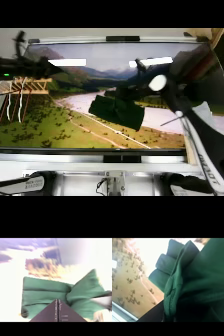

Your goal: Fold the shirts.

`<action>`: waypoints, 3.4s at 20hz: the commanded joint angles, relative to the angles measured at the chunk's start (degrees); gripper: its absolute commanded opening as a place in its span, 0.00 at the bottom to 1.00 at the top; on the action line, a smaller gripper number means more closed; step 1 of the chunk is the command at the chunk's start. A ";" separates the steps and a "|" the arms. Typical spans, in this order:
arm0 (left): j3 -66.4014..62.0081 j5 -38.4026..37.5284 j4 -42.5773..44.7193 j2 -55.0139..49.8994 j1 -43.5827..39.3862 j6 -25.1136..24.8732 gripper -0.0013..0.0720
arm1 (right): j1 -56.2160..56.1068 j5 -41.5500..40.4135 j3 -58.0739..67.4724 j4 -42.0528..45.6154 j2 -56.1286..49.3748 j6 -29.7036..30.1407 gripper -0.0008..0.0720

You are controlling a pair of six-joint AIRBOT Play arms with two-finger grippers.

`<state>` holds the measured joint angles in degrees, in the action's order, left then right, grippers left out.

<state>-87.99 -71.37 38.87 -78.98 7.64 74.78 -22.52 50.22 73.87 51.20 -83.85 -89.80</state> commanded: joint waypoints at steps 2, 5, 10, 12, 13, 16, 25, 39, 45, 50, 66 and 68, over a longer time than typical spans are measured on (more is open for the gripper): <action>-0.04 -3.78 1.31 8.83 7.65 -0.70 0.06 | -7.37 -13.14 0.04 -8.11 -10.95 1.03 0.28; 0.00 -4.39 1.36 9.64 6.93 -0.68 0.06 | -7.37 -14.16 0.04 -10.08 -10.64 3.28 0.95; 1.97 -4.28 1.46 9.62 6.62 -1.29 0.06 | 4.55 4.66 0.04 12.28 -0.20 -2.01 0.95; 2.40 -4.33 1.46 9.62 6.62 -1.29 0.06 | 11.30 19.43 -0.20 26.93 2.54 -6.56 0.95; 2.45 -4.31 1.46 9.62 6.62 -1.29 0.06 | 14.60 25.22 -1.46 30.95 3.06 -7.43 0.95; 2.45 -4.31 1.46 9.62 6.62 -1.25 0.06 | 20.44 25.03 -10.05 22.08 3.30 -6.73 0.95; 2.45 -4.33 1.44 9.62 6.62 -1.03 0.06 | 16.28 4.68 -19.10 -1.44 -3.63 3.02 0.95; 2.45 -4.28 1.44 9.62 6.62 -1.05 0.06 | 36.59 12.39 7.04 -18.82 4.28 17.77 0.09; 2.45 -4.35 1.44 9.62 6.62 -1.03 0.06 | 51.06 14.84 8.57 -17.40 6.58 14.05 0.09; 2.45 -4.39 1.44 9.62 6.60 -1.03 0.06 | 59.34 16.22 8.57 -13.16 7.30 12.76 0.09; 2.45 -4.35 1.44 9.62 6.62 -2.58 0.06 | 68.04 48.41 8.57 20.87 19.45 -2.10 0.09; 2.45 -4.35 1.44 9.62 6.62 -3.61 0.06 | 68.00 54.25 8.55 28.52 19.45 -1.20 0.09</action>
<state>-85.56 -75.75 40.29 -69.38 14.24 72.18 45.30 93.25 82.43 69.82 -64.71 -91.37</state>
